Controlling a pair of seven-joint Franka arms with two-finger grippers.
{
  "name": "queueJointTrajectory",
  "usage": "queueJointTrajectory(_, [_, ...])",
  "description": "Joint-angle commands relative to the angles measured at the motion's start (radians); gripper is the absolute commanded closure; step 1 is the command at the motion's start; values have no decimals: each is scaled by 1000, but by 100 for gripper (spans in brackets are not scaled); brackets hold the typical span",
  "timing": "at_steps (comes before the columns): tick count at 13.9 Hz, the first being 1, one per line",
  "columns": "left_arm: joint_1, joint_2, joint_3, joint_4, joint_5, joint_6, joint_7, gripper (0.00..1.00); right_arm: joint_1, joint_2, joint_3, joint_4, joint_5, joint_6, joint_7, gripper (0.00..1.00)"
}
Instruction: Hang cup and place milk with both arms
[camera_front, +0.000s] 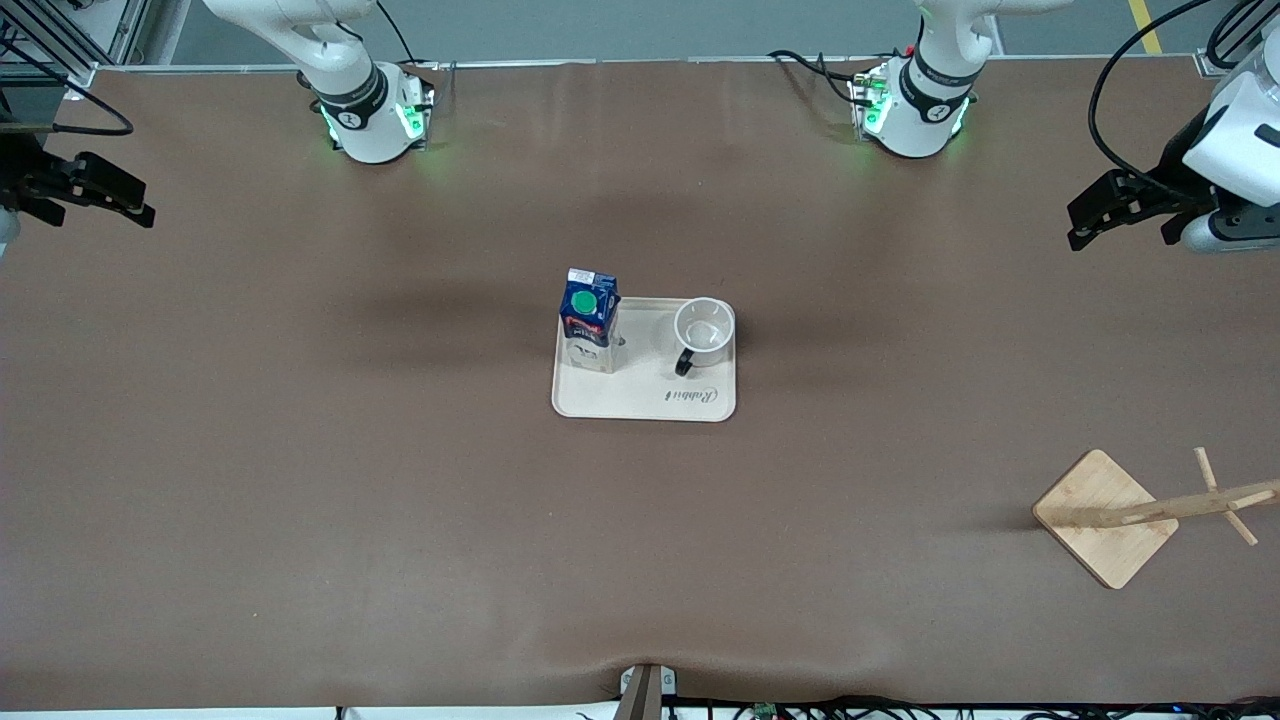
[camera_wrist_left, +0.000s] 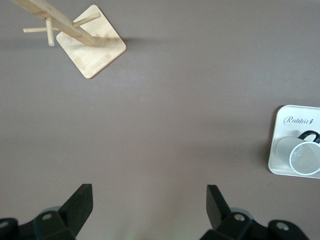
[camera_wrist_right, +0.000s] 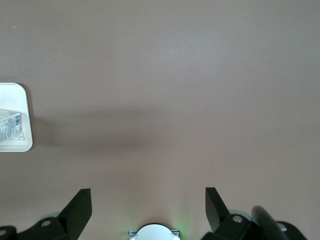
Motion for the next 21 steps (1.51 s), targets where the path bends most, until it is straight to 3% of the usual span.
queueJointTrajectory(1, [2,6,-1,27,0,-22,-7,0,-3,-21,0,-19,17,1,-5,0])
queueJointTrajectory(6, [-24,57,-23,56,0,-22,-8,0,-3,-21,0,-19,16,-1,-5,0])
queueJointTrajectory(13, [-88,215,-250,38,0,72,-241,0,-4,-20,0,-19,16,1,-5,0])
queueJointTrajectory(18, [-224,293,-280,-53,-1,219,-258,0,-4,-18,0,-17,16,1,-5,0])
queueJointTrajectory(21, [-289,309,-280,-160,2,360,-264,0,-6,-18,0,-17,16,1,-5,0])
